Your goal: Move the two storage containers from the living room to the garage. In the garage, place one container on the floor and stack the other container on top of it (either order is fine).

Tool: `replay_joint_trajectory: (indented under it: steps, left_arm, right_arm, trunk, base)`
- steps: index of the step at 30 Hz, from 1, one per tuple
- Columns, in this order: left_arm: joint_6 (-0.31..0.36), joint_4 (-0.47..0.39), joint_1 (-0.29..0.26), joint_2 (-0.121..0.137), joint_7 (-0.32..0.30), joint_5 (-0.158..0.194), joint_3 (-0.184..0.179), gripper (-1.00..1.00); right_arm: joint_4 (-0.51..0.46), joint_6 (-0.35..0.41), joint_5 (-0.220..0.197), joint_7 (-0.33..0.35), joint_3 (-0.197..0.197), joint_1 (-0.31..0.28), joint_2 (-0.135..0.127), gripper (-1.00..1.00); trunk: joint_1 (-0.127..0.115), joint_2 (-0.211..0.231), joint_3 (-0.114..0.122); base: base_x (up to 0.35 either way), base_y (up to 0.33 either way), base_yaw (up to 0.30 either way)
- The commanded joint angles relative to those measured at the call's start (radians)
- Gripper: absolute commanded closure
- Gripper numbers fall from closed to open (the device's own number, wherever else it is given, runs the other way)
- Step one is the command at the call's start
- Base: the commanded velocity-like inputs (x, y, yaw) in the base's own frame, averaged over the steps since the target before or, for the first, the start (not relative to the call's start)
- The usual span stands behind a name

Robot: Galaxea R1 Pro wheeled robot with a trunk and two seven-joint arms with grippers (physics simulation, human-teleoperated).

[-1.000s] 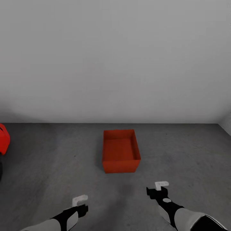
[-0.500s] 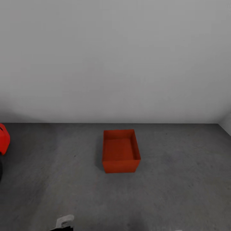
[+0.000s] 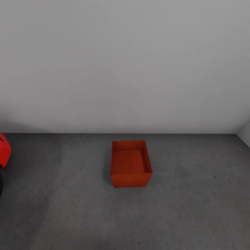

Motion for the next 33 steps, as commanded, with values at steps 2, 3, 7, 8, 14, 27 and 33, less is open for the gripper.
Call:
replay_joint_trajectory:
  steps: [2,3,7,8,14,27,33]
  left_arm:
    - [-0.021,0.0,0.005,0.0,0.003,0.009,-0.009,-1.0]
    - [-0.029,0.0,0.007,0.001,0.004,0.01,-0.009,-1.0]
    - [-0.031,0.001,0.012,0.003,0.012,0.011,-0.009,-1.0]
    - [-0.031,0.001,0.012,0.003,0.013,0.011,-0.009,-1.0]
    - [-0.048,-0.003,0.014,0.001,0.015,0.004,-0.009,-1.0]
    - [-0.049,-0.004,0.014,0.003,0.015,0.0,-0.012,-1.0]
    - [-0.049,-0.004,0.014,0.004,0.015,0.0,-0.012,-1.0]
  right_arm:
    - [0.003,-0.007,-0.007,0.001,0.009,0.013,0.001,-1.0]
    - [0.003,-0.013,-0.007,0.001,0.009,0.021,0.002,-1.0]
    - [0.003,-0.024,-0.008,0.001,0.009,0.033,0.002,-1.0]
    - [0.003,-0.026,-0.008,0.002,0.009,0.035,0.002,-1.0]
    - [0.003,-0.03,-0.008,0.002,0.009,0.038,0.002,-1.0]
    - [0.003,-0.031,-0.008,0.002,0.009,0.039,0.002,-1.0]
    - [0.003,-0.029,-0.004,0.002,0.009,0.041,0.006,-1.0]
  trunk:
    - [0.0,-0.001,0.002]
    - [0.0,-0.001,0.003]
    - [0.0,-0.001,0.009]
    - [0.0,-0.001,0.01]
    - [0.0,-0.001,0.02]
    - [0.0,-0.001,0.04]
    - [0.0,-0.001,0.05]
  base:
    - [0.0,0.0,0.0]
    - [0.0,0.0,0.0]
    - [0.0,0.0,0.0]
    - [0.0,0.0,0.0]
    - [0.0,0.0,0.0]
    - [0.0,0.0,0.0]
    - [0.0,0.0,0.0]
